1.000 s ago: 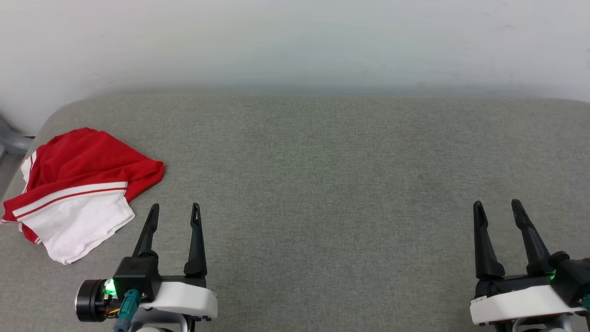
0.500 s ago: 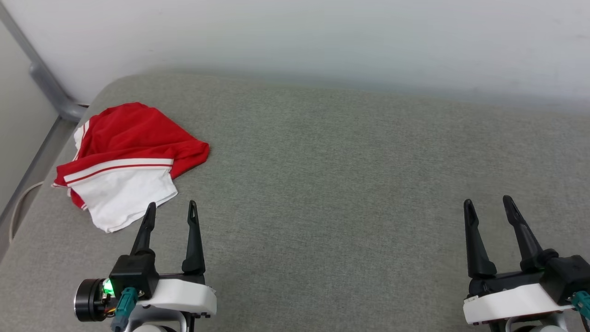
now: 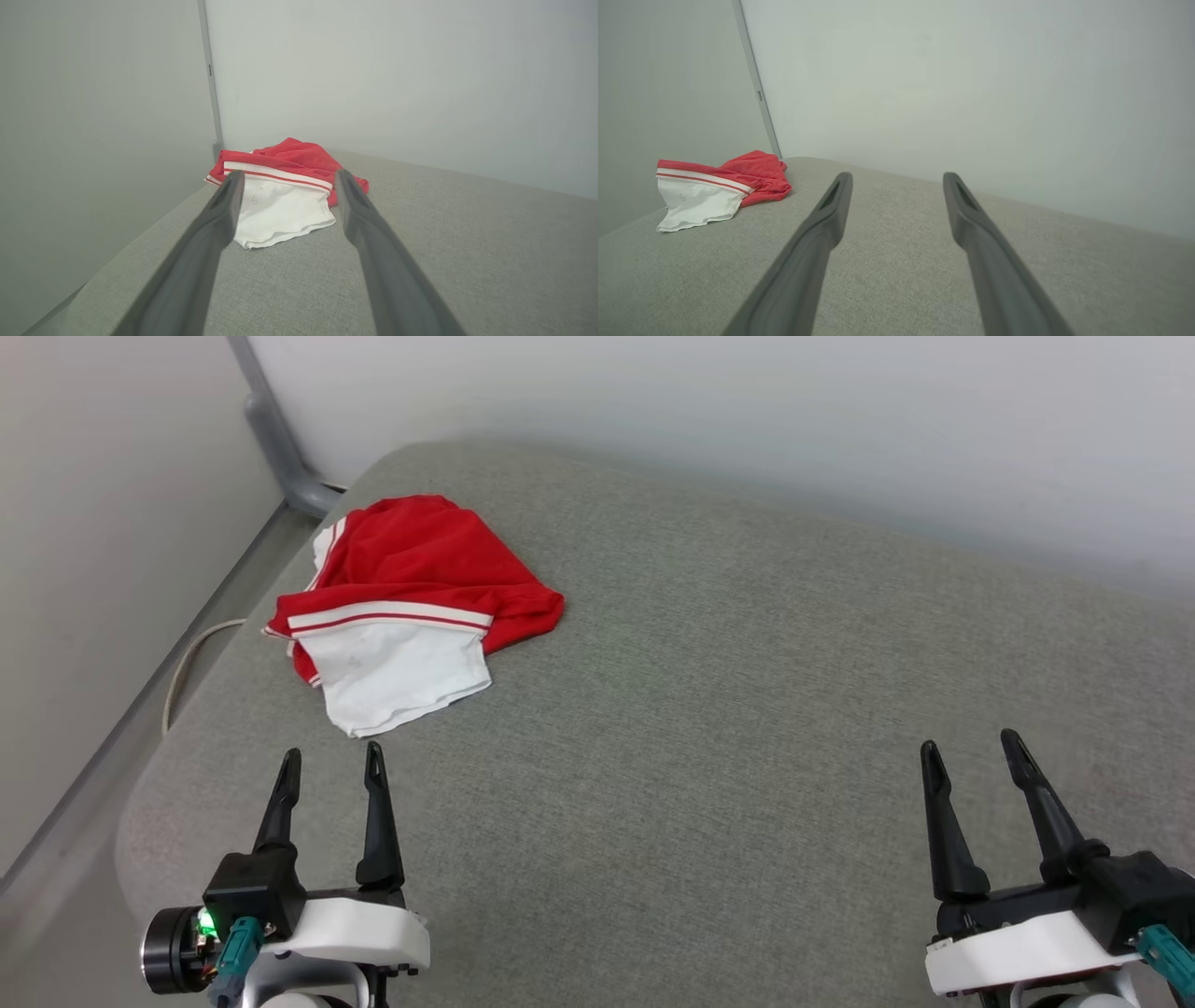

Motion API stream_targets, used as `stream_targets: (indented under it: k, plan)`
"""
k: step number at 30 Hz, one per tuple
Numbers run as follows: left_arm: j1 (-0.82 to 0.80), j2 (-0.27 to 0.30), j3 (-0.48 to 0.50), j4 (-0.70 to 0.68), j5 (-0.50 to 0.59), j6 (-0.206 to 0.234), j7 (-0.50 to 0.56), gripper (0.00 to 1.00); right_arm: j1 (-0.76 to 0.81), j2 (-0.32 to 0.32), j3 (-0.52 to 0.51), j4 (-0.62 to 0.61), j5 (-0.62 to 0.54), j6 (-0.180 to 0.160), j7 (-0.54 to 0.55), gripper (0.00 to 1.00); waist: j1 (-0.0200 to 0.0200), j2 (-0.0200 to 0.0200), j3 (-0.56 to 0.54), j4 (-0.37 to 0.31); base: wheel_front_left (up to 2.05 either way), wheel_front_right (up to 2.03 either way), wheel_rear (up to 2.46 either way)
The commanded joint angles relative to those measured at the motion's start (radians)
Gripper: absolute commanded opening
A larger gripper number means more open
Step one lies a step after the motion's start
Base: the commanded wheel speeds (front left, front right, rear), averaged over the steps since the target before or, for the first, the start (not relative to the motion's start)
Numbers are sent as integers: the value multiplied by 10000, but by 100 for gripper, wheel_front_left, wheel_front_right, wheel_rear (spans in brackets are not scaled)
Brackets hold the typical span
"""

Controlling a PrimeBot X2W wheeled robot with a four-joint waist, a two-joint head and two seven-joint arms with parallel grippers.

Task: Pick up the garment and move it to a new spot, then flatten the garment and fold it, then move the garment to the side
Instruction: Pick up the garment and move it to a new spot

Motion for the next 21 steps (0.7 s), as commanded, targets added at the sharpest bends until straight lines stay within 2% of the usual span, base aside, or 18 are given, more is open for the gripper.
stream_targets:
  k: [1,11,18,21]
  plan:
    - [42,-9,16,-3,-41,23,-28,100,-72,6,24,-35,-37,-7,-25,100,0,0,31,317,0,0,0]
    - [159,-9,128,55,-234,69,-28,100,-88,6,229,2,-126,-7,-25,100,0,0,34,1213,0,0,0]
    - [135,-9,182,132,-341,32,-28,100,-116,6,271,25,-131,-7,-25,100,0,0,44,1247,0,0,0]
    - [-135,-9,220,152,-545,-128,-28,100,-158,6,320,25,-148,-7,-25,100,0,0,84,1182,0,0,0]
